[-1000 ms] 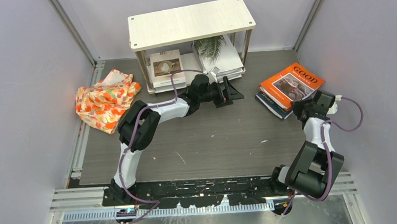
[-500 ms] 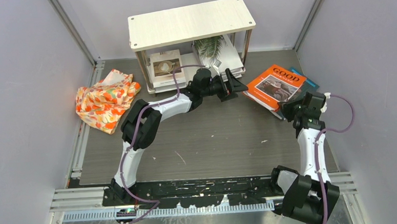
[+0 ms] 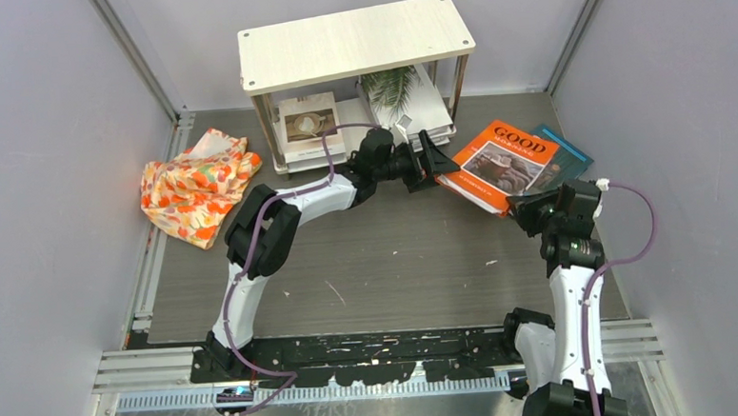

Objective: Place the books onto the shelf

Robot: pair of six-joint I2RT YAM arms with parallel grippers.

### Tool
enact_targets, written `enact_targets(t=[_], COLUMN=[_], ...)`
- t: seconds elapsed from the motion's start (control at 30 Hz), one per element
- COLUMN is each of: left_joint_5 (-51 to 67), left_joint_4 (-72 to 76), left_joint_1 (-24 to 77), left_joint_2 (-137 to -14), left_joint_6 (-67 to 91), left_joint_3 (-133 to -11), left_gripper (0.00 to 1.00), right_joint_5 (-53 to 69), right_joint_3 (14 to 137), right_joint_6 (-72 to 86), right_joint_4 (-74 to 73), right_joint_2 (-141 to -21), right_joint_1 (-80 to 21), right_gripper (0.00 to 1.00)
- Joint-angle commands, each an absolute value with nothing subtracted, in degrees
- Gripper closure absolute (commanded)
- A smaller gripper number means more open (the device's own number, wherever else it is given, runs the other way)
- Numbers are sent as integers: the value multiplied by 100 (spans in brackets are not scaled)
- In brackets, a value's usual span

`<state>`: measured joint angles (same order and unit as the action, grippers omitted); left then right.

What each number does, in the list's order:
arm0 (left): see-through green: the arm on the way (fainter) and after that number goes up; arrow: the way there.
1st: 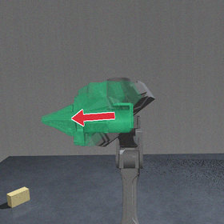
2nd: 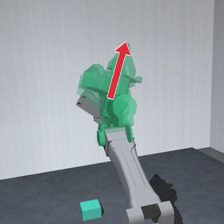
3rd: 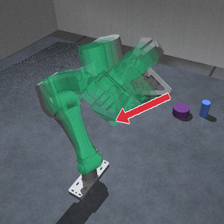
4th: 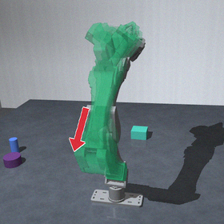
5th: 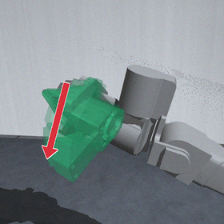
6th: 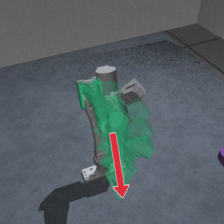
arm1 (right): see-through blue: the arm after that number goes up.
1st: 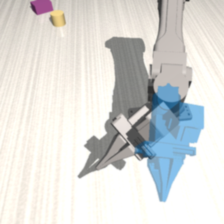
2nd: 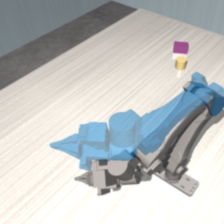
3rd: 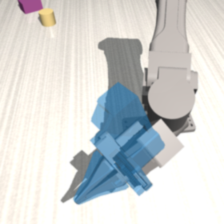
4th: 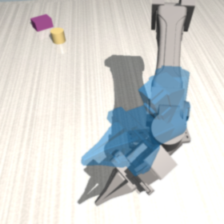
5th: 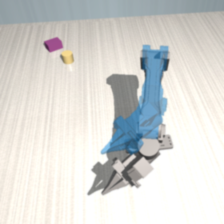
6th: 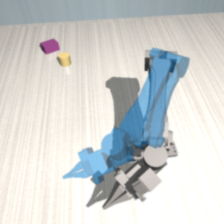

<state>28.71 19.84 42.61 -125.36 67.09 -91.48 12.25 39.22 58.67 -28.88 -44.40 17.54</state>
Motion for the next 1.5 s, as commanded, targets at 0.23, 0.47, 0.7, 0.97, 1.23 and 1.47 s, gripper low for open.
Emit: enact_targets(t=[0.23, 0.47, 0.7, 0.97, 1.23, 1.47], left_joint_5=[3272, 3740, 4595, 5555, 5855, 6079], left_joint_4=[2323, 2757, 3599, 4393, 4395, 4352], left_joint_1=[4192, 3873, 3670, 3660, 3664, 3786], left_joint_2=[-12303, -12066, -12128, -12354, -12201, -12235], left_joint_6=[6778, 7016, 7562, 8309, 8379, 8450], left_joint_3=[-9268, -8920, -9008, -9403, -9186, -9359], left_gripper=[0, 0, 0, 0, 0, 0], right_joint_5=[1901, 2336, 2736, 2880, 2947, 3035], right_joint_3=[4373, 4558, 4614, 4720, 5016, 5204], right_joint_6=[5961, 5795, 5606, 5450, 5340, 5217], right_joint_4=[-3152, -3486, -3763, -3955, -4218, -4442], right_joint_2=[-3859, -3690, -3569, -3498, -3486, -3439], right_joint_1=[1565, 1504, 1452, 1416, 1336, 1271], right_gripper=[99, 99, 99, 99, 99, 99])
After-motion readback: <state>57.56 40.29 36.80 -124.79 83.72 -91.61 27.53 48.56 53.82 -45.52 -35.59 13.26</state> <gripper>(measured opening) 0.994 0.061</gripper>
